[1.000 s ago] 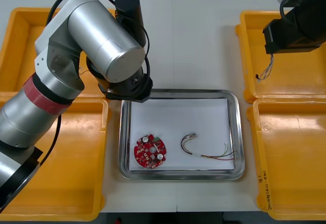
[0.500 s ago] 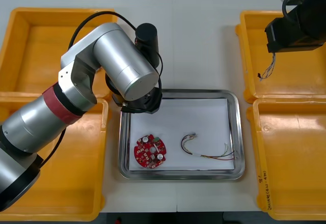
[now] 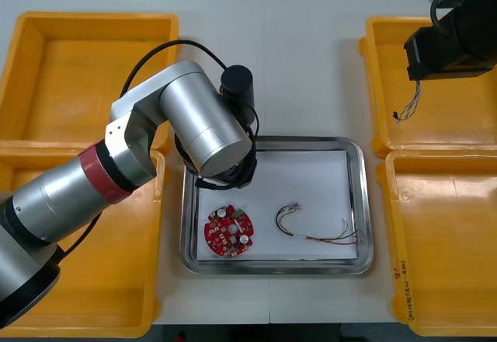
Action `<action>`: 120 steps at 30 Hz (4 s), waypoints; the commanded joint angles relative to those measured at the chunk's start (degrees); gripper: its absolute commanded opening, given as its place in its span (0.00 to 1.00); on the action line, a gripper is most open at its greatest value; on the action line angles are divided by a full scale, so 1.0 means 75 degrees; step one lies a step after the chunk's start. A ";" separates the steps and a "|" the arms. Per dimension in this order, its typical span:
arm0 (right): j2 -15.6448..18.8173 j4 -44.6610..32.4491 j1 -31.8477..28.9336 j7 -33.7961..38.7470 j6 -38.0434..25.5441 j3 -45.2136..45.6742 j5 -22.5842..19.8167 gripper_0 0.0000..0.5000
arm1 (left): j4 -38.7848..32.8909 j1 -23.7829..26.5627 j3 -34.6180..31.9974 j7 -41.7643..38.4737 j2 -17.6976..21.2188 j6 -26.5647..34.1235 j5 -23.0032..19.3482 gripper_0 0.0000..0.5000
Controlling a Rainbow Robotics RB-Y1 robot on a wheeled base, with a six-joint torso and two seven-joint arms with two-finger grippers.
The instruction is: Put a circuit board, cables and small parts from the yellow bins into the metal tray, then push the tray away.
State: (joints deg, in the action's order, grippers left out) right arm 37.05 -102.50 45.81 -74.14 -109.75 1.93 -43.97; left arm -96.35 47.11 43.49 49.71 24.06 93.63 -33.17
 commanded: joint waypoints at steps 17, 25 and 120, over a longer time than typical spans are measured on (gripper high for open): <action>0.0310 -0.0255 0.0022 -0.0193 -0.0033 -0.0059 0.0109 0.00 | -0.0055 -0.0141 0.0248 -0.0781 0.0131 -0.0098 0.0122 1.00; 0.0310 -0.0244 0.0022 -0.0216 -0.0033 -0.0059 0.0109 0.00 | -0.0290 -0.0129 0.0037 -0.0828 0.0225 0.0019 0.0040 1.00; -0.0710 -0.1333 -0.1572 -0.7165 0.2352 -0.4957 0.1973 0.00 | 0.2195 0.0621 -0.4123 0.3660 0.1467 0.0336 -0.0522 1.00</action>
State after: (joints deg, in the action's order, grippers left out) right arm 30.73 -110.91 34.38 -127.12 -93.04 -33.57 -29.75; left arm -81.01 48.88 11.92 70.53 36.58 97.47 -37.30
